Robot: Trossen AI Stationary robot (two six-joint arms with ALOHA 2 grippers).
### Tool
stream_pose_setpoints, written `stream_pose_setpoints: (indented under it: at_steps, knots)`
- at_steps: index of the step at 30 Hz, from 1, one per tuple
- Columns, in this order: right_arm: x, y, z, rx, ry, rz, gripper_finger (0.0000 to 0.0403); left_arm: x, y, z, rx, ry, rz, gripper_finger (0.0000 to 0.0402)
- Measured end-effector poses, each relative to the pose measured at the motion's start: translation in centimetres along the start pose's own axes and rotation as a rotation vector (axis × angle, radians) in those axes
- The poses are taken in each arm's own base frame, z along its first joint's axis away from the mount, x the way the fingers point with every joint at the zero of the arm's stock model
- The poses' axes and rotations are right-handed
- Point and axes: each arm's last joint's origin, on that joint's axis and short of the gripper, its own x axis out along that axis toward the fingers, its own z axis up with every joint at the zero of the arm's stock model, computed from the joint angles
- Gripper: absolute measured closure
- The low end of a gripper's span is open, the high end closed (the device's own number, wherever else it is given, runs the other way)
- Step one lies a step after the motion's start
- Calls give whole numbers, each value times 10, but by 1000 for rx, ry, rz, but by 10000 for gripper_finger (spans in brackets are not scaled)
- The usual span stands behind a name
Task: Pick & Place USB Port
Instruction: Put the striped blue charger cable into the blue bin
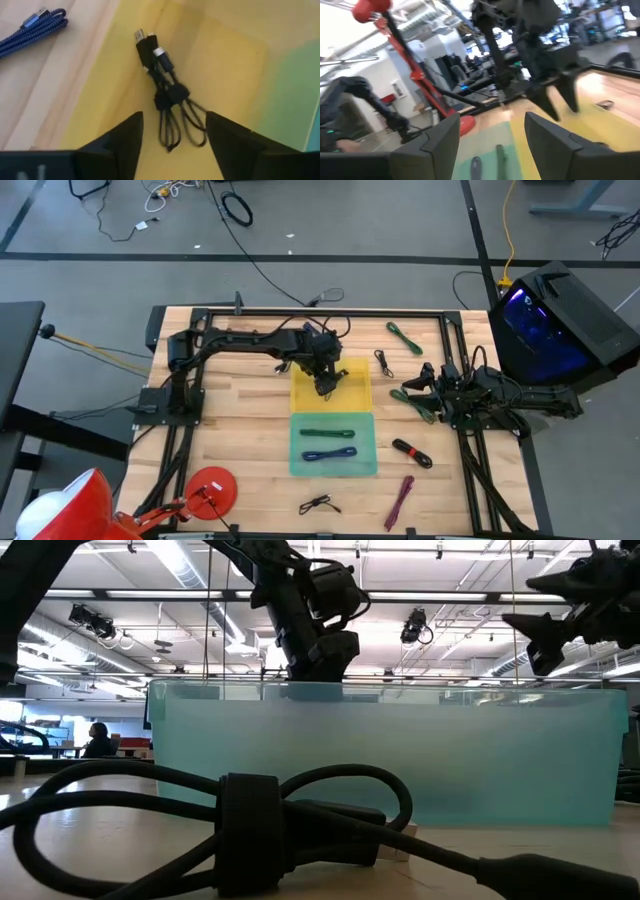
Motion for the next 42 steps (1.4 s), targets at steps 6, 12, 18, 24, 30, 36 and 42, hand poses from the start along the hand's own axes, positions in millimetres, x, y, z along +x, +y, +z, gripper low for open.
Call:
stream_pose_setpoints:
  at_steps: [6, 12, 18, 24, 30, 36, 42]
  knots:
    - [-1, -7, -3, 0, -22, -194, 179, -22, -1, 2, 0, -32, -31, 152]
    - [-1, -5, 10, -67, -180, -243, 179, -79, -13, 6, 29, -182, -46, 150]
    - [-5, 7, 37, -118, -245, -233, 179, -133, -39, -2, 123, -348, 27, 150]
    - [4, 17, 76, -245, -131, -411, 179, -156, -61, -18, 177, -388, 119, 150]
    - [41, 18, 113, -360, 12, -522, 179, -160, -74, -38, 185, -313, 233, 150]
    - [86, -12, 133, -398, 195, -611, 179, -156, -85, -50, 203, -299, 290, 150]
    - [113, -71, 137, -310, 341, -668, 179, -151, -92, -80, 200, -273, 316, 150]
